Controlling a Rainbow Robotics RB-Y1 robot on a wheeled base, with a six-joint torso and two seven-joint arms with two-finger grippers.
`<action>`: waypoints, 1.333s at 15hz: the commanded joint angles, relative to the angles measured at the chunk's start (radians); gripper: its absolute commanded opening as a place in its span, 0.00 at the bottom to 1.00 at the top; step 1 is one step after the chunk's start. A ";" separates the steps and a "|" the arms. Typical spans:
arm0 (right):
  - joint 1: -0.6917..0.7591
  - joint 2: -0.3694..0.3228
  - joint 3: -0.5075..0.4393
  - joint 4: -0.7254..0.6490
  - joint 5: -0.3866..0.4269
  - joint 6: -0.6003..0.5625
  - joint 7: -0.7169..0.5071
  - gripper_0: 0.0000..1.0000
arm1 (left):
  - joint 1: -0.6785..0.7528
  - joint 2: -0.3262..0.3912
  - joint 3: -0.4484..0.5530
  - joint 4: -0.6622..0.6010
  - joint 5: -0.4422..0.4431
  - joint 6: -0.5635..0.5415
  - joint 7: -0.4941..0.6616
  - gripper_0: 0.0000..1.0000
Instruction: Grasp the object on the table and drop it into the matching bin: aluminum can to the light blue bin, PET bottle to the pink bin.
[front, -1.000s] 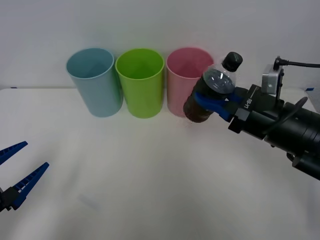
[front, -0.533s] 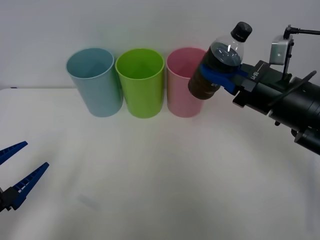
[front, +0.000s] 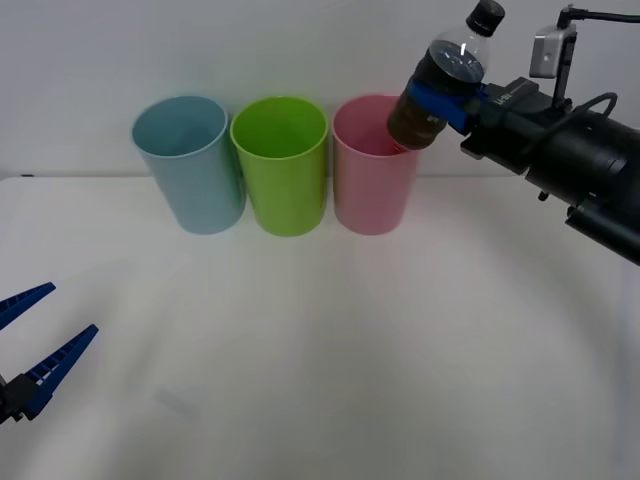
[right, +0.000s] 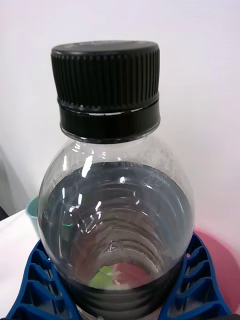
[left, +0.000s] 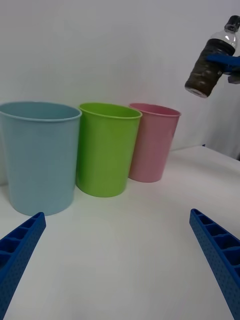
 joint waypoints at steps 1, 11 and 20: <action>-0.078 0.067 0.000 0.113 0.066 0.000 0.000 0.00 | 0.000 0.000 0.000 0.000 0.000 0.000 0.000 1.00; -0.264 0.247 -0.006 0.366 0.250 0.058 0.000 0.00 | 0.000 0.000 0.000 0.000 0.000 0.000 0.000 1.00; -0.282 0.268 -0.006 0.401 0.265 0.071 0.011 0.07 | 0.000 0.000 0.000 0.000 0.000 0.000 0.000 1.00</action>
